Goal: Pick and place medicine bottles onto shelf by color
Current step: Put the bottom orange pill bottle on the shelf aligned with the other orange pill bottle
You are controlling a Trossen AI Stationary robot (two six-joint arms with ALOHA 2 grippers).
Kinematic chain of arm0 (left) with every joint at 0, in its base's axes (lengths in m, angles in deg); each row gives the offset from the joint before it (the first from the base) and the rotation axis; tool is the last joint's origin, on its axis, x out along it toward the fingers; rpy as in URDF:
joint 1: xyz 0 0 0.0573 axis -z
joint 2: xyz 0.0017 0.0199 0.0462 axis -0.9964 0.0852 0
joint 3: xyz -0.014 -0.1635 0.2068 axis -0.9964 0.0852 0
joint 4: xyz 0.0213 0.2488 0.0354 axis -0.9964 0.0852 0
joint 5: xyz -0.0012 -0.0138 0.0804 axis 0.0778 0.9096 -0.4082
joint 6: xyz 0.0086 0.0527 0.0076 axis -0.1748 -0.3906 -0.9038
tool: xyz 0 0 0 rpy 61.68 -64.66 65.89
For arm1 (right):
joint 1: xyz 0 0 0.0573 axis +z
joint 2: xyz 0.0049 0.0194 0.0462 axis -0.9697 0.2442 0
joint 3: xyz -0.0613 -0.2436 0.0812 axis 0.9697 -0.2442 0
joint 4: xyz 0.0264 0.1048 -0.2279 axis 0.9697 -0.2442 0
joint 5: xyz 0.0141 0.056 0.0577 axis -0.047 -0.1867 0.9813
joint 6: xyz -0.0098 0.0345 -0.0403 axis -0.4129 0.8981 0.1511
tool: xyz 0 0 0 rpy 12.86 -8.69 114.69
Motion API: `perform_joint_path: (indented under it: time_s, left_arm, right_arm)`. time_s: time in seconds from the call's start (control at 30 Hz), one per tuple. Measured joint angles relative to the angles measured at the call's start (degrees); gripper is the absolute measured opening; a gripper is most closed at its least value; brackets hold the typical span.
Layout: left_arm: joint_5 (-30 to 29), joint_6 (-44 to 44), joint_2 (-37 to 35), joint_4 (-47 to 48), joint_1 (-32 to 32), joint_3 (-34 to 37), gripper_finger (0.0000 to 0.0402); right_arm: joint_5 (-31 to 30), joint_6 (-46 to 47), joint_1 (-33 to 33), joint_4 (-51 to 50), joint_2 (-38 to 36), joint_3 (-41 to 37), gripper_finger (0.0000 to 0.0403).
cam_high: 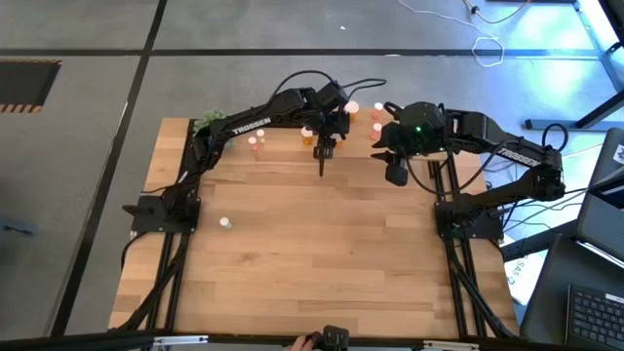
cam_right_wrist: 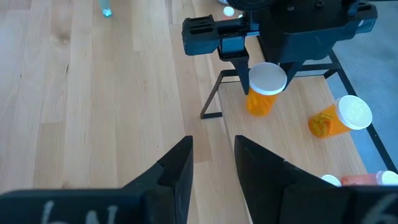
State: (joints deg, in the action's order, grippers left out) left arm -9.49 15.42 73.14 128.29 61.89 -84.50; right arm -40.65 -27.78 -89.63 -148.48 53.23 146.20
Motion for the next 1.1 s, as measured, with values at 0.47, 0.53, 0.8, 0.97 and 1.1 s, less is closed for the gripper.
perform_joint_path:
  time_s: [0.47, 0.53, 0.8, 0.97, 1.1]
  left_arm:
    - [0.7, 0.0, 0.7, 0.7, 0.0, 0.0, 0.0205]
    - [0.7, -0.1, 0.7, 0.4, 0.0, 0.0, 0.0205]
    - [0.7, -0.3, 0.7, 0.1, 0.0, 0.0, 0.0205]
    - [0.6, -0.3, 0.7, 0.1, 0.0, 0.0, 0.0205]
    - [0.6, -0.3, 0.7, 0.1, 0.0, 0.0, 0.0205]
  right_arm:
    - [0.0, 0.0, 0.0, 0.0, 0.0, 0.0, 0.0120]
    - [0.0, 0.0, 0.0, 0.0, 0.0, 0.0, 0.0120]
    - [0.0, 0.0, 0.0, 0.0, 0.0, 0.0, 0.0120]
    - [0.0, 0.0, 0.0, 0.0, 0.0, 0.0, 0.0120]
    - [0.0, 0.0, 0.0, 0.0, 0.0, 0.0, 0.0120]
